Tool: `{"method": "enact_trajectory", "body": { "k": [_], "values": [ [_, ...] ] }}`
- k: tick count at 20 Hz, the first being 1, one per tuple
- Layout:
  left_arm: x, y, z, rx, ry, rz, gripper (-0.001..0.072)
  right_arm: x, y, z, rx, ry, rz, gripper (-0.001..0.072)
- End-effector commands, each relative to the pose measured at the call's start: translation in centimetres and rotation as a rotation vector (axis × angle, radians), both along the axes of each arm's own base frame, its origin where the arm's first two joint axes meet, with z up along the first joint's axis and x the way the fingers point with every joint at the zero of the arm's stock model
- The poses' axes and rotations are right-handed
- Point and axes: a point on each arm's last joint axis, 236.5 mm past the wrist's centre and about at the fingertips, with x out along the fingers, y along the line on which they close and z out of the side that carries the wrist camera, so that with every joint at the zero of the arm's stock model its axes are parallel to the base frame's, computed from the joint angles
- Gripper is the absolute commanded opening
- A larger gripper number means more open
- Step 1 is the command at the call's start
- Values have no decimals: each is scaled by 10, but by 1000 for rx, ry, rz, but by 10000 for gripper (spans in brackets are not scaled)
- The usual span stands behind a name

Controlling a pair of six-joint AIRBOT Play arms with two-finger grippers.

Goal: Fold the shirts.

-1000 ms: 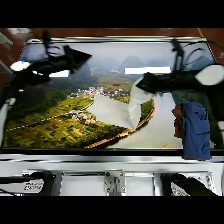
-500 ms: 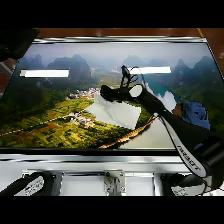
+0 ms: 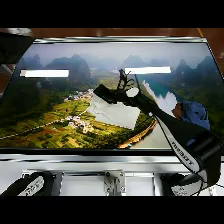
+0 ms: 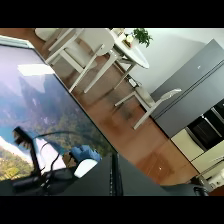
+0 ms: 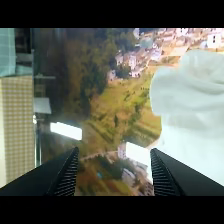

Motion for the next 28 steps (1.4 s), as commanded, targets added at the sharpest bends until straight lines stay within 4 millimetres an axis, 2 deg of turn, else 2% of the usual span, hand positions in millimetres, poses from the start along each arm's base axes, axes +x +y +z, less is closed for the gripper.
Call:
{"method": "enact_trajectory", "body": {
  "k": [1,3,5,6,7,9,11,13,18,20,22,23,24,25,26,28],
  "values": [
    [5,1,-17,7,42,5,39,-22,-45,10,-94,-3,184,574],
    [6,2,-22,8,56,6,39,-38,-114,-4,-284,45,273,574],
    [7,2,-25,18,58,10,39,-65,-212,-35,-563,244,267,580],
    [7,2,-25,19,58,10,40,-82,-252,-51,-657,376,237,697],
    [7,2,-25,19,59,10,39,-99,-266,-64,-658,457,235,700],
    [8,2,-25,18,60,10,39,-119,-262,-85,-547,515,245,701],
    [8,2,-25,18,61,10,39,-123,-257,-101,-468,536,190,701],
    [8,2,-25,18,60,10,39,-116,-251,-112,-423,522,125,701],
    [8,2,-26,18,61,10,39,-85,-215,-126,-273,484,34,699],
    [8,2,-26,18,62,10,39,-85,-193,-128,-211,458,83,694],
    [8,2,-26,18,62,10,39,-84,-185,-134,-203,462,83,691],
    [8,2,-26,18,62,10,39,-81,-184,-135,-207,451,71,600],
    [8,2,-26,18,62,10,39,-77,-185,-134,-208,441,65,408],
    [8,2,-26,18,62,10,39,-73,-185,-132,-209,428,64,179],
    [8,2,-26,18,61,10,39,-69,-184,-128,-215,400,78,66],
    [8,2,-26,18,61,10,39,-61,-178,-108,-231,267,204,61]
  ]
}}
